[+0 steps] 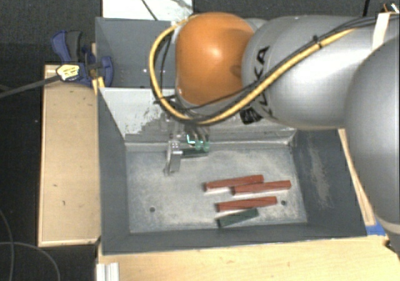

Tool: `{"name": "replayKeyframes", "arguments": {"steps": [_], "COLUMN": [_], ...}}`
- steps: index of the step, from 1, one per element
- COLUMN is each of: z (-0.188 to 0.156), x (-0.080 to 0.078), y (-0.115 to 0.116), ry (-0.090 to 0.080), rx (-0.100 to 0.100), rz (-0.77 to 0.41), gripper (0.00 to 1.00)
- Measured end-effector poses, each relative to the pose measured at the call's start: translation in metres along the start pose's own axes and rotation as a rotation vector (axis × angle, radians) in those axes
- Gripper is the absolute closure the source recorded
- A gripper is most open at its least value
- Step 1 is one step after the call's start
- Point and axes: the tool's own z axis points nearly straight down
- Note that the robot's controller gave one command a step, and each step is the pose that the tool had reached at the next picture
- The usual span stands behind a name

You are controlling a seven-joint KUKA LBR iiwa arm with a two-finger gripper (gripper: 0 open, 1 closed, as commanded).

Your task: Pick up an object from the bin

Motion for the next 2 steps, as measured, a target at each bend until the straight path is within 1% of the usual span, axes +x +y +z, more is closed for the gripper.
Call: {"name": "replayKeyframes", "arguments": {"steps": [1, 2], "z": [0.010, 0.145], "x": [0.012, 0.020], "y": [-0.092, -0.156], "ry": [-0.004, -0.003], "rx": [0.003, 0.001], "rz": [0.065, -0.262], "gripper": [0.00, 0.00]}}
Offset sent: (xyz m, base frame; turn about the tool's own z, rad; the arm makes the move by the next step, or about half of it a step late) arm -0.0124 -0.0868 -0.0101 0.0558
